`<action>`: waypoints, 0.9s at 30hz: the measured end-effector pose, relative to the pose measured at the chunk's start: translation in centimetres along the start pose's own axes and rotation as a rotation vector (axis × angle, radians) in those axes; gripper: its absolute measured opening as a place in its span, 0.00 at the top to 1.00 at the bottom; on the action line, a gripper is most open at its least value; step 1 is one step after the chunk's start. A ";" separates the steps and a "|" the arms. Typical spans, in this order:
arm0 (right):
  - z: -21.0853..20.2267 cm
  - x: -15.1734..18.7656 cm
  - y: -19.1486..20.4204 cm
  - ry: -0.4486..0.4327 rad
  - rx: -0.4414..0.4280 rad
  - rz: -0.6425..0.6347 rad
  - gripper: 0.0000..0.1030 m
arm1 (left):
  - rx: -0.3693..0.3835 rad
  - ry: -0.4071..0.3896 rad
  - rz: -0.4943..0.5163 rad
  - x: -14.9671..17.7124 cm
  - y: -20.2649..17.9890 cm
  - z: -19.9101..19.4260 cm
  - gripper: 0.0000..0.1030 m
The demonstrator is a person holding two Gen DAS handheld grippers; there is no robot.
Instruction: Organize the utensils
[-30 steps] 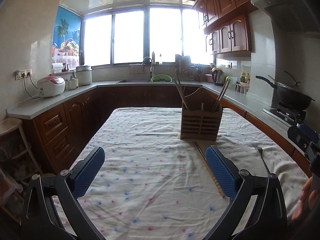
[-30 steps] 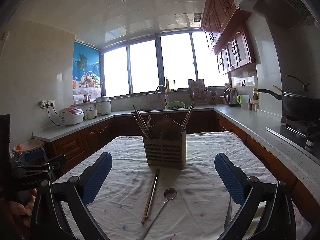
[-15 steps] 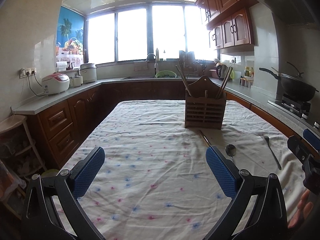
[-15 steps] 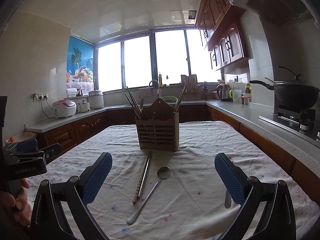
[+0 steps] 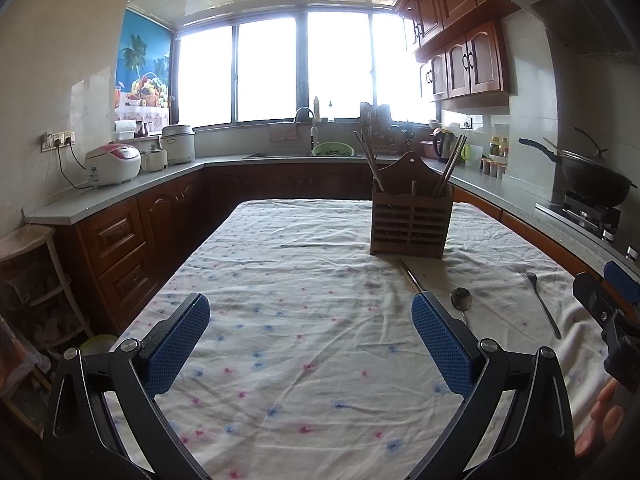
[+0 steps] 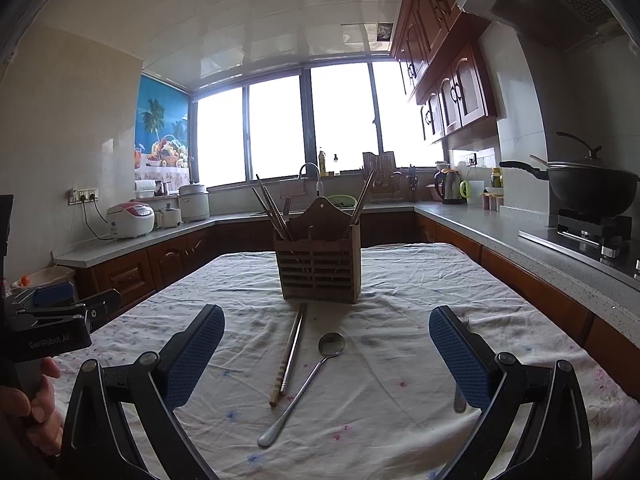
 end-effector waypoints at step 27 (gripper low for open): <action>-0.3 -0.1 -0.4 -0.001 -0.005 0.017 0.00 | 0.043 -0.013 0.033 -0.3 -0.9 -0.7 0.00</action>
Point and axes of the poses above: each gripper's, at about its wrist camera, not at the fingertips, and z roughly the way its jaws point, y to its left, x to its underside, the point moved 1 cm from there along z, roughly the way its jaws point, and after that the axes turned 7 degrees about y, right-handed, at the moved point
